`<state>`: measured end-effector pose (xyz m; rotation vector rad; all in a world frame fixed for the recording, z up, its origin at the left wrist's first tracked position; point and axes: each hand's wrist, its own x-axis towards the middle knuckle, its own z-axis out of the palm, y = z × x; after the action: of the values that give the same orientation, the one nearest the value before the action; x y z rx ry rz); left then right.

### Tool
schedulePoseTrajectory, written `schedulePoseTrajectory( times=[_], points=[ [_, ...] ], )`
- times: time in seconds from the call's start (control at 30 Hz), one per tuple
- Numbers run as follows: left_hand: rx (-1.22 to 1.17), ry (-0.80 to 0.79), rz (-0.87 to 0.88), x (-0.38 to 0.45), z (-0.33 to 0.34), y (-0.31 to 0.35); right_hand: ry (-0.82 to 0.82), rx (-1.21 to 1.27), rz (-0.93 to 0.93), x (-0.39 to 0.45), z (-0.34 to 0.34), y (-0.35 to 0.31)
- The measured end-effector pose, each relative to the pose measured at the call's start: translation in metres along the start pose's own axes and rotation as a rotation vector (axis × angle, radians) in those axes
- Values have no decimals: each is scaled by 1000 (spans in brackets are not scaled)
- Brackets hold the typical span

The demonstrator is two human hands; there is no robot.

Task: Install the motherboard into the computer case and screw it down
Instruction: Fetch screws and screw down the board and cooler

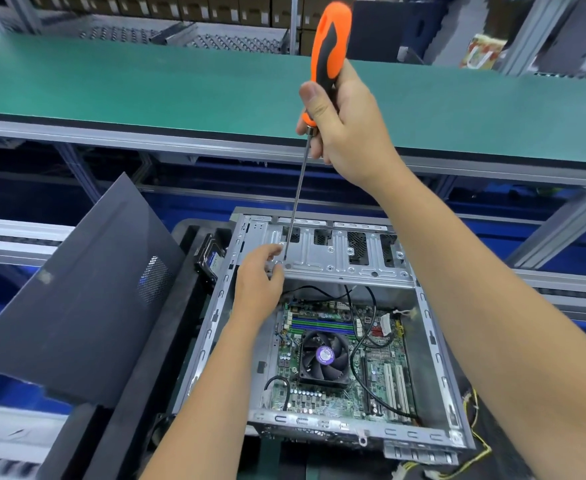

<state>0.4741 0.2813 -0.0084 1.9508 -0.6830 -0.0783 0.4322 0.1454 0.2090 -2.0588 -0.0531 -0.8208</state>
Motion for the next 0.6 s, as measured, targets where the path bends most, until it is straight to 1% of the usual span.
schedulePoseTrajectory(
  times=[0.3, 0.6],
  points=[
    [50, -2, 49, 2, 2, -1, -21, -46, 42, -2, 5, 9],
    [76, -13, 53, 4, 4, -2, -16, -34, 45, -3, 6, 11]
  ],
)
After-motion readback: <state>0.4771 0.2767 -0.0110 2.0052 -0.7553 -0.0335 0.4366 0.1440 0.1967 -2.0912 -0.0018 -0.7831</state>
